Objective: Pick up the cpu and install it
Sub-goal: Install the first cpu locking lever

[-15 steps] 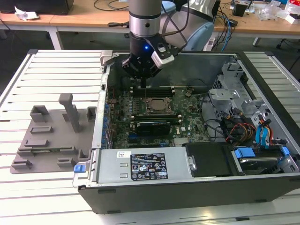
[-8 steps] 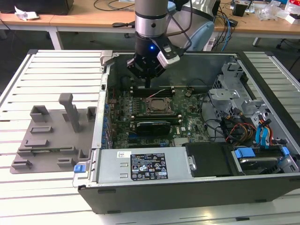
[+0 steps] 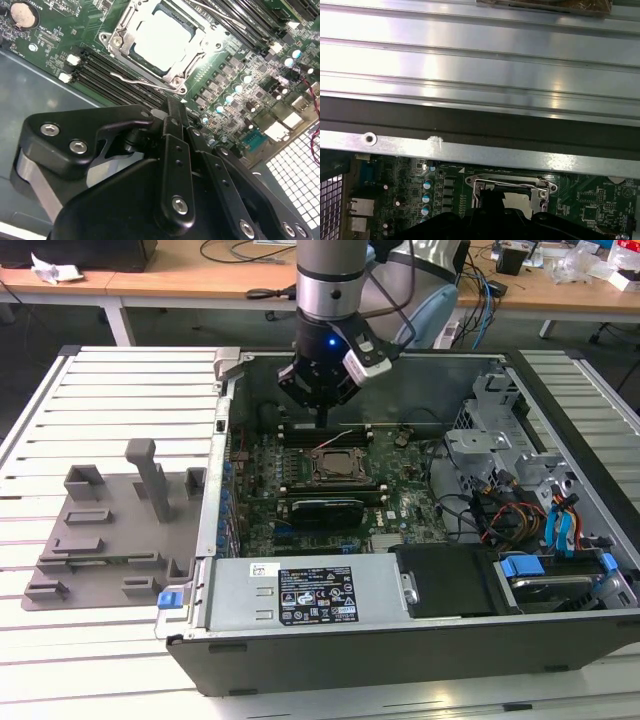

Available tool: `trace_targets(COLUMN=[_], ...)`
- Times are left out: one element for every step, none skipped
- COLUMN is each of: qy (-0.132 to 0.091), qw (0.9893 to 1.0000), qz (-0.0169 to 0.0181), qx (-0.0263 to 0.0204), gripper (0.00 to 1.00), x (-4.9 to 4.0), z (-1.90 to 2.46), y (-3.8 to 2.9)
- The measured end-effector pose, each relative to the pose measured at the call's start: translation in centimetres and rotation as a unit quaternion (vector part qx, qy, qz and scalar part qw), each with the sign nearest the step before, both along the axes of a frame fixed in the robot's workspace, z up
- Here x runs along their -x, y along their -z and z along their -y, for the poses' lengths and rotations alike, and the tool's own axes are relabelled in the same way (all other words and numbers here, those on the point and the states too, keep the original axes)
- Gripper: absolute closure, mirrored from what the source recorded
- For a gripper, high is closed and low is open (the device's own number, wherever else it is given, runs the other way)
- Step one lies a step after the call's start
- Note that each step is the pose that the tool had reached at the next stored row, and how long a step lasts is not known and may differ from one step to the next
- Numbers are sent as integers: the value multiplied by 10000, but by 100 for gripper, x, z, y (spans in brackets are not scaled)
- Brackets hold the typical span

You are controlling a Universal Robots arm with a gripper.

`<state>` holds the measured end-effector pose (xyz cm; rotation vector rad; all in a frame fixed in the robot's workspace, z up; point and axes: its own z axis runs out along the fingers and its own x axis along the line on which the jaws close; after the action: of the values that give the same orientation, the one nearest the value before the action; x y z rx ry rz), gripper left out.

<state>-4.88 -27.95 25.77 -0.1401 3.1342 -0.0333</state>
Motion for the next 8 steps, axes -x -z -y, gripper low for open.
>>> trace_targets(qy=[0,0,0,0,1,0,0,0], qw=[10000,10000,10000,10000,10000,10000,10000,10000], qz=[-2,-3,-4,-5,-6,-5,-5,-5], qx=[1,0,0,1,1,0,0,1], gripper=[89,89,89,89,89,89,89,89], x=[-8,-13,-15,-16,-15,-16,-16,-16], z=[0,0,0,0,0,0,0,0], y=[5,12,15,18,18,20,20,20])
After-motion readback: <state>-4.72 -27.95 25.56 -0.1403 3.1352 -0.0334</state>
